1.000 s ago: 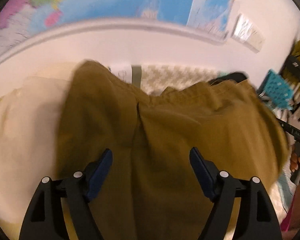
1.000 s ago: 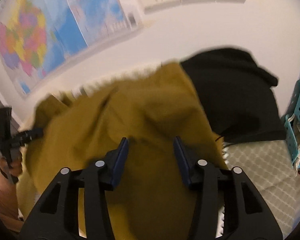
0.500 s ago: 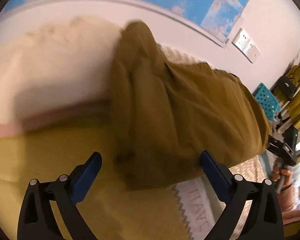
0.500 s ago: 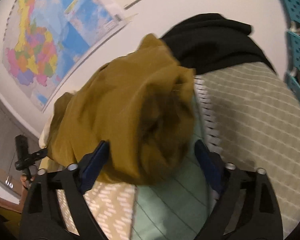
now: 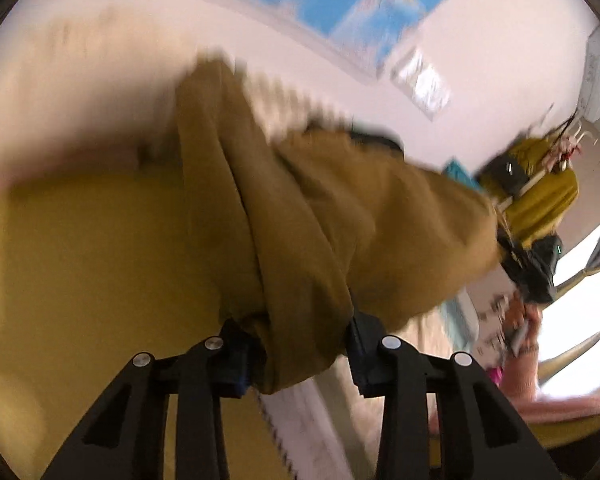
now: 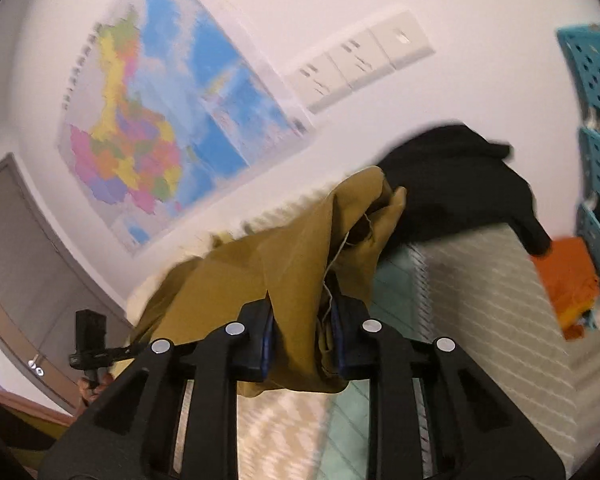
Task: Fold large clothes
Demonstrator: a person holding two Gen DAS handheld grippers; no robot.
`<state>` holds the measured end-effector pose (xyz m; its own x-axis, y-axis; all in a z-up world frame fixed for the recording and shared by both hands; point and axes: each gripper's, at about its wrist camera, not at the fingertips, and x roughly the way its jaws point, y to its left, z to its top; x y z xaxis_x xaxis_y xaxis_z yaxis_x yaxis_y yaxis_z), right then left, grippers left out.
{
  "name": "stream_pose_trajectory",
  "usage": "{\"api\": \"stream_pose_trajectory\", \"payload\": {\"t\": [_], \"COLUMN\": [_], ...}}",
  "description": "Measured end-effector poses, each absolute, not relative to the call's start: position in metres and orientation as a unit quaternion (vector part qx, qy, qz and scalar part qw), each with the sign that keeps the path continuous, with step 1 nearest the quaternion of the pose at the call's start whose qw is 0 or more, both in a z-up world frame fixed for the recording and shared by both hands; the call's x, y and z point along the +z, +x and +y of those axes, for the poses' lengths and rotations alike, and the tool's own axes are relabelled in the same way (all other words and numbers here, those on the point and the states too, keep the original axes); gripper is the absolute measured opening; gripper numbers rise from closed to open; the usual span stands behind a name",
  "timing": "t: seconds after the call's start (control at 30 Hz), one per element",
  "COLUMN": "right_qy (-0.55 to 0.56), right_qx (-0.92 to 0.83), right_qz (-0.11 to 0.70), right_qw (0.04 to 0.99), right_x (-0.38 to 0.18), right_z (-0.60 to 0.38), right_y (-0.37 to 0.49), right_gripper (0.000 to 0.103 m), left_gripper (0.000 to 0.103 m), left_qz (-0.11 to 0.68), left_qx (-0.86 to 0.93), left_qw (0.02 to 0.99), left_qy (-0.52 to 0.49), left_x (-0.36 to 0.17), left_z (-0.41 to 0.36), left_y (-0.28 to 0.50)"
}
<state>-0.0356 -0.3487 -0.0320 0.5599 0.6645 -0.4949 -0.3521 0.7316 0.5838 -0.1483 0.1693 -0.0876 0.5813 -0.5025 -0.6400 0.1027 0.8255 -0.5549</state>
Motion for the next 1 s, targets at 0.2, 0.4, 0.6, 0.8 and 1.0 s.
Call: {"api": "stream_pose_trajectory", "payload": {"t": [0.2,0.4,0.6,0.8,1.0], "right_qy": [0.209,0.158,0.116,0.036,0.016], "right_qx": [0.223,0.170,0.240,0.302,0.277], "right_qz": [0.470,0.398,0.341,0.375,0.436], "right_qw": [0.828,0.887,0.901,0.876,0.856], "right_x": [-0.108,-0.058,-0.019,-0.042,-0.090], "right_z": [-0.346,-0.351,-0.318,-0.239,-0.197], "right_y": [-0.011,-0.032,-0.045,-0.023,0.023], "right_gripper": [0.038,0.061,0.061,0.021,0.014], "left_gripper": [0.053,0.067,0.077,0.076,0.071], "left_qz": [0.434,0.384,0.358,0.408,0.426], "left_qx": [-0.163,-0.098,-0.102,-0.069,-0.050], "left_qw": [0.848,0.904,0.924,0.909,0.899], "left_qy": [-0.259,-0.160,-0.089,-0.053,-0.093], "left_x": [-0.102,-0.054,-0.033,-0.068,-0.087], "left_z": [0.175,0.166,0.130,0.113,0.128], "left_y": [-0.149,-0.170,-0.155,-0.106,-0.080]}}
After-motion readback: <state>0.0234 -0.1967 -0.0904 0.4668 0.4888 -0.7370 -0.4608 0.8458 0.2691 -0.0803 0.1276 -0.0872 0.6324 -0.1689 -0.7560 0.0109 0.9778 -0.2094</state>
